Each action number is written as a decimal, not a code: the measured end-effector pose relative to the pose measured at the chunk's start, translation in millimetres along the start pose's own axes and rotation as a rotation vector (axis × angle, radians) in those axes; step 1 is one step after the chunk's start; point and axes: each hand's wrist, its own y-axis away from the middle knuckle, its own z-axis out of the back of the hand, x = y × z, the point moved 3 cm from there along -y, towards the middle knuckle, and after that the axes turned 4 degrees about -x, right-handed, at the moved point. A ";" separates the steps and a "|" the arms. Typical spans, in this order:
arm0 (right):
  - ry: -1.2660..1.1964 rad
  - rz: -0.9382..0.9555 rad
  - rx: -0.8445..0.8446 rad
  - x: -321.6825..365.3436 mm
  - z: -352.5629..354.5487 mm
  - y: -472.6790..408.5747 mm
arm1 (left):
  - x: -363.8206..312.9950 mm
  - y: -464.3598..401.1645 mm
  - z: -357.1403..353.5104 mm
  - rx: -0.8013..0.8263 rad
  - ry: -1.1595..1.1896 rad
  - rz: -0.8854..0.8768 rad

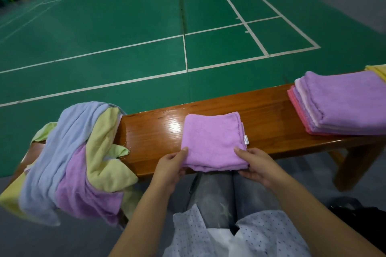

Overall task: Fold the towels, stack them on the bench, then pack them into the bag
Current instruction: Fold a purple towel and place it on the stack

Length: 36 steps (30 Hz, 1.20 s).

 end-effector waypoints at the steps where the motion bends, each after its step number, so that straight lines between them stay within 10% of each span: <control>1: 0.006 0.002 -0.003 1.1 -0.1 -0.1 | -3.0 -1.7 -0.7 0.029 0.011 0.031; 9: -0.091 0.093 0.039 5.8 0.2 11.6 | -13.2 8.4 -7.0 0.185 0.265 0.221; 36: -0.695 0.388 -0.003 178.4 196.0 89.7 | -144.6 113.6 -227.0 0.691 0.533 -0.005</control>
